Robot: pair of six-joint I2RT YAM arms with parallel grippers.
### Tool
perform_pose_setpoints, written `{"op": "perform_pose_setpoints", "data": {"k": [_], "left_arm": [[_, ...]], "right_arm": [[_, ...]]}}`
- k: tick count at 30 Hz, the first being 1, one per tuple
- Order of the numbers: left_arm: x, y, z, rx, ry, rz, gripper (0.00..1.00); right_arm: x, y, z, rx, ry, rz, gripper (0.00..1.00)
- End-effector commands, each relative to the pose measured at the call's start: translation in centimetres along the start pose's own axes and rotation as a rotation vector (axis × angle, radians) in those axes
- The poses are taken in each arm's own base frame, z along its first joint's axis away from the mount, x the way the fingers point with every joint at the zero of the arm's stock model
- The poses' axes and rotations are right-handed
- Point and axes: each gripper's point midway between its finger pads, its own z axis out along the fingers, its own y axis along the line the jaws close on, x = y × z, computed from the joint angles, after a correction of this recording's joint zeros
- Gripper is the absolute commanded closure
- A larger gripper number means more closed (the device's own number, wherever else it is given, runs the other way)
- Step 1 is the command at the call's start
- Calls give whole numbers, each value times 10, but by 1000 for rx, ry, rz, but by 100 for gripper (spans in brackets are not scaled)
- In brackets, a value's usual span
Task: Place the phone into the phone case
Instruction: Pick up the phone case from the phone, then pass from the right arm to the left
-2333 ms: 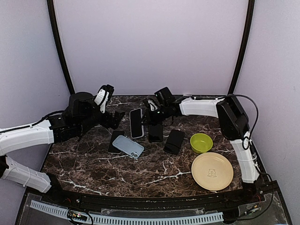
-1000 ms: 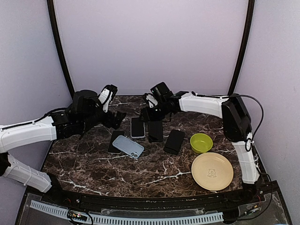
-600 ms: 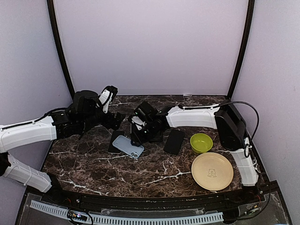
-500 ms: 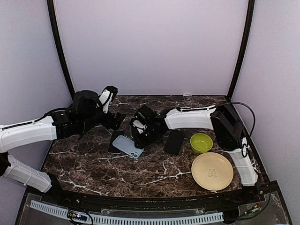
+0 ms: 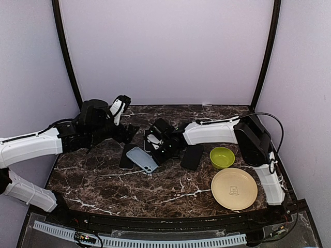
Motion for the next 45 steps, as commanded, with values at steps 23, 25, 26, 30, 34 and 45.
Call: {"op": "perform_pose_setpoints", "data": {"k": [23,25,26,30,34,45], "left_arm": [[-33,-103,-53,682,-143,10,12],[-37,-102,-60,692,-157,24,12],[-37,-102,-61,697,-155,25,12],[-35,-113,-66,786,-95,-6,18],[-37,-119,-66,836,-55,-45,46],[-62,-120,-105,914,-289,-40,100]], "right_arm": [[-16,-4,-270,724,-627,-597,100],[-16,2,-275,719,-633,-616,100],[-16,7,-278,705,-642,-627,100],[-24,33,-302,629,-705,-654,100],[-31,51,-324,586,-776,-668,100],[-34,56,-343,524,-898,-588,92]]}}
